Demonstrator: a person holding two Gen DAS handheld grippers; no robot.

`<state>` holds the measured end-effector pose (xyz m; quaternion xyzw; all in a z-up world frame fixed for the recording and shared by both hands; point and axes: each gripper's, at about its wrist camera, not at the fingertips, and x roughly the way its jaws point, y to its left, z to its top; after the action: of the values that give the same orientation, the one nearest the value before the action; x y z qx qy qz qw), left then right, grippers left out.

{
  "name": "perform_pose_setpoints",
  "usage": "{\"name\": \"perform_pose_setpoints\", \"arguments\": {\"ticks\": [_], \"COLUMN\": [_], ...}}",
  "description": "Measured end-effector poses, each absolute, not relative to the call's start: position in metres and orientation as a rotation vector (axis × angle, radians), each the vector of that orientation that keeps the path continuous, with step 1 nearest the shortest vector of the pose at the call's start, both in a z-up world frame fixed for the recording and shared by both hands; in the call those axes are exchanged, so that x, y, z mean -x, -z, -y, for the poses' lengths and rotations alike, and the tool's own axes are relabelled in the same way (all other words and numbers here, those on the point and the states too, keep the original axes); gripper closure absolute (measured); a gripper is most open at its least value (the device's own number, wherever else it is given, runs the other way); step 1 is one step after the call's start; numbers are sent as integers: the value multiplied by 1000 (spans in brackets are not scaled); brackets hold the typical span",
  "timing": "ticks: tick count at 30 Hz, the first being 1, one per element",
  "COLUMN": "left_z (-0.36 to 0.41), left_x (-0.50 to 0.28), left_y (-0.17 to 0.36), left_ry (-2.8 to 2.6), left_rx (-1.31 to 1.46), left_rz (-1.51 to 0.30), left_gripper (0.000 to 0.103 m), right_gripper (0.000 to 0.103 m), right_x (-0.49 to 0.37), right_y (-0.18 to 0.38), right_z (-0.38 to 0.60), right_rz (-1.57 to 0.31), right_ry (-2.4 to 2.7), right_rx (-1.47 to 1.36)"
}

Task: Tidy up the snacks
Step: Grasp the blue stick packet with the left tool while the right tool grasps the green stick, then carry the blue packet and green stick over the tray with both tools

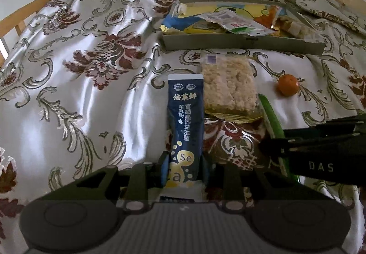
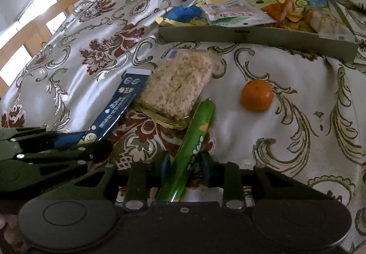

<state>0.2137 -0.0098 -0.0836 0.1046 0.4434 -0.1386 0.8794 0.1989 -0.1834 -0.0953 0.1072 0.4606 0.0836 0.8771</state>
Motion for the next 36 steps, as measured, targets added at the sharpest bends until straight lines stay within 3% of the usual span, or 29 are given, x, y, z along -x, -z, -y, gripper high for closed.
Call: {"name": "perform_pose_setpoints", "arguments": {"ticks": [9,26,36], "left_z": [11,20,55], "left_x": [-210,-173,-210], "left_y": [80,46,9], "left_ry": [259,286,323], "left_rx": [-194,-61,-61], "left_rz": [-940,-878,-738], "left_gripper": [72,75,75], "right_gripper": [83,84,84], "right_x": [-194,-169,-198], "right_y": [90,49,25], "right_z": [194,235,287], "right_rz": [-997,-931,-762], "right_ry": [-122,-119,-18], "right_rx": [-373,-568,-579]}}
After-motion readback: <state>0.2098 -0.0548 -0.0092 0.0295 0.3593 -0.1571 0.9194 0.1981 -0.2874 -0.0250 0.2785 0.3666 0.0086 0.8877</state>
